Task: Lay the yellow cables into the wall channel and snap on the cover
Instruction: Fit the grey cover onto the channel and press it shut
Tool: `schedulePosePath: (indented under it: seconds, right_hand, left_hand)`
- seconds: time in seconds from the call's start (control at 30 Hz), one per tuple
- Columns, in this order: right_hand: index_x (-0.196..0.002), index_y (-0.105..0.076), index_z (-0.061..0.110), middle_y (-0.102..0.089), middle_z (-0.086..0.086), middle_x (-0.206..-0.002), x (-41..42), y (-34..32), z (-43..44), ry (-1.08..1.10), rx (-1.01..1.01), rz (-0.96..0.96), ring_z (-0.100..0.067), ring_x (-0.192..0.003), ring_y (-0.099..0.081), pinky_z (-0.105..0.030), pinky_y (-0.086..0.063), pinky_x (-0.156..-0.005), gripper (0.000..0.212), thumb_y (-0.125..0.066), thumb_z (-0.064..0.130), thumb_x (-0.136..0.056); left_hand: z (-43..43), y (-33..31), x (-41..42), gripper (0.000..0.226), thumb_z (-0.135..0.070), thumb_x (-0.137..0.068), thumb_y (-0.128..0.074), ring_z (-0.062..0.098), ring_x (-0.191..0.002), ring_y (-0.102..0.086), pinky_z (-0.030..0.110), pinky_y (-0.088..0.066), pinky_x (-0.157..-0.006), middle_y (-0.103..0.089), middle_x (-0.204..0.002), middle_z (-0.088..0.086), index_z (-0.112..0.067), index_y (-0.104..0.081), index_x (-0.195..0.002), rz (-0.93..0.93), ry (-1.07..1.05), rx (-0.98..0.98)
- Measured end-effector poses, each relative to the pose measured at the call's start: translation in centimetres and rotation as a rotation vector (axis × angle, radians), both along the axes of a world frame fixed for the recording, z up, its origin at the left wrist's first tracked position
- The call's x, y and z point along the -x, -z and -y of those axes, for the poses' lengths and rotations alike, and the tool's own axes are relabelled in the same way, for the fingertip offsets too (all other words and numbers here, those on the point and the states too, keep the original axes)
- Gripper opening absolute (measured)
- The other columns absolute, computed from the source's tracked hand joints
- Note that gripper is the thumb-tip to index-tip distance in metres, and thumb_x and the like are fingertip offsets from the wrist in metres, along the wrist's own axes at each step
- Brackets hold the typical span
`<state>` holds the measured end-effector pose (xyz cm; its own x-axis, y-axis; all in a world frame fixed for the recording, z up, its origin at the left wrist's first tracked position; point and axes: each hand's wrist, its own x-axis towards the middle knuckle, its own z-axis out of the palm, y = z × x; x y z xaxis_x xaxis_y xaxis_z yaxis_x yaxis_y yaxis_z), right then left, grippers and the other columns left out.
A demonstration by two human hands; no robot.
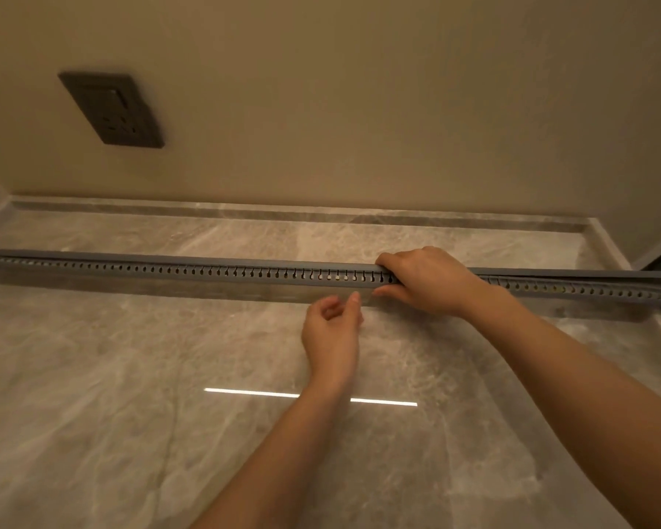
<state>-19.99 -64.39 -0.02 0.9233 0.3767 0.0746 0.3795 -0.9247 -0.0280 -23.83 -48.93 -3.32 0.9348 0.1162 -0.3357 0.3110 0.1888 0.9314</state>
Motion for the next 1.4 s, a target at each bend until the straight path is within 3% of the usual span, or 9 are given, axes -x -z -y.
schedulePosePath:
  seconds: [0.1, 0.27, 0.43, 0.8, 0.93, 1.07, 1.2, 1.3, 1.4]
  right_hand:
    - [-0.106, -0.053, 0.013, -0.066, -0.005, -0.096, 0.2, 0.1, -0.1, 0.008, -0.029, 0.004, -0.027, -0.082, -0.062, -0.034, -0.041, -0.066, 0.037, -0.049, 0.046, -0.091]
    - [-0.102, -0.059, 0.012, -0.067, -0.004, -0.087, 0.4, -0.2, -0.3, 0.05, -0.173, -0.053, -0.021, -0.076, -0.06, -0.035, -0.047, -0.067, 0.031, -0.058, 0.04, -0.087]
    - [-0.098, -0.063, 0.014, -0.066, -0.001, -0.082, 0.5, -0.5, -0.5, 0.082, -0.198, -0.101, -0.016, -0.071, -0.057, -0.032, -0.047, -0.065, 0.023, -0.065, 0.03, -0.082]
    - [-0.114, -0.053, 0.011, -0.066, -0.004, -0.103, 0.9, -0.4, -0.6, 0.023, -0.056, -0.021, -0.023, -0.089, -0.061, -0.035, -0.046, -0.076, 0.03, -0.052, 0.029, -0.091]
    - [-0.116, -0.053, 0.009, -0.066, -0.006, -0.106, 1.0, -0.1, -0.5, 0.017, -0.069, -0.004, -0.024, -0.091, -0.061, -0.034, -0.045, -0.075, 0.031, -0.052, 0.028, -0.09]
    - [-0.118, -0.052, 0.006, -0.065, -0.009, -0.11, 1.3, 0.4, -0.5, 0.026, -0.054, 0.045, -0.028, -0.093, -0.061, -0.039, -0.048, -0.076, 0.034, -0.053, 0.027, -0.091]
    - [-0.111, -0.057, -0.001, -0.068, -0.015, -0.098, 2.2, 0.9, -0.9, 0.001, -0.074, 0.143, -0.032, -0.083, -0.064, -0.043, -0.053, -0.064, 0.032, -0.063, 0.016, -0.085]
    - [-0.106, -0.061, -0.005, -0.07, -0.017, -0.091, 2.5, 0.9, -0.9, -0.011, -0.086, 0.219, -0.032, -0.076, -0.067, -0.04, -0.056, -0.058, 0.035, -0.073, 0.01, -0.076]
    - [-0.106, -0.062, -0.005, -0.07, -0.018, -0.092, 2.7, 1.1, -1.0, -0.006, -0.088, 0.254, -0.032, -0.077, -0.068, -0.038, -0.056, -0.059, 0.036, -0.075, 0.009, -0.075]
  left_hand:
    - [1.3, -0.2, -1.1, 0.029, -0.015, -0.095, -0.051, 0.02, -0.101, -0.064, 0.023, -0.053, -0.084, -0.064, -0.107, 0.018, 0.006, -0.053, -0.114, -0.139, 0.138, 0.395]
    - [2.4, 0.2, -2.0, 0.026, -0.01, -0.097, -0.045, 0.021, -0.093, -0.065, 0.025, -0.056, -0.08, -0.063, -0.101, 0.019, 0.011, -0.049, -0.112, -0.083, 0.093, 0.545]
    - [2.9, 1.2, -1.7, 0.023, -0.011, -0.095, -0.049, 0.015, -0.084, -0.069, 0.022, -0.057, -0.072, -0.065, -0.094, 0.017, 0.009, -0.051, -0.107, -0.018, 0.036, 0.534]
    - [4.2, 0.8, -1.7, 0.006, -0.007, -0.093, -0.052, 0.008, -0.072, -0.069, 0.023, -0.058, -0.069, -0.067, -0.079, 0.007, -0.003, -0.056, -0.092, 0.003, -0.111, 0.508]
    - [4.2, 1.0, -1.8, 0.007, -0.009, -0.093, -0.053, 0.008, -0.074, -0.07, 0.024, -0.058, -0.072, -0.067, -0.08, 0.007, -0.003, -0.056, -0.092, 0.005, -0.102, 0.476]
    - [4.0, 1.1, -1.9, 0.019, -0.013, -0.095, -0.049, 0.013, -0.085, -0.067, 0.024, -0.057, -0.079, -0.065, -0.091, 0.011, 0.003, -0.053, -0.105, -0.013, -0.032, 0.42]
    - [3.7, 0.6, -2.3, 0.022, -0.016, -0.095, -0.05, 0.022, -0.088, -0.068, 0.026, -0.058, -0.072, -0.065, -0.101, 0.02, 0.004, -0.055, -0.103, -0.103, 0.026, 0.31]
    - [3.1, -0.2, -2.7, 0.036, -0.031, -0.087, -0.06, 0.025, -0.069, -0.071, 0.025, -0.057, -0.055, -0.071, -0.083, 0.019, 0.004, -0.064, -0.092, -0.177, 0.045, 0.173]
    - [2.9, -0.8, -3.2, 0.054, -0.055, -0.078, -0.063, 0.019, -0.043, -0.061, 0.025, -0.052, -0.045, -0.065, -0.059, 0.009, -0.002, -0.065, -0.07, -0.254, 0.064, 0.009]
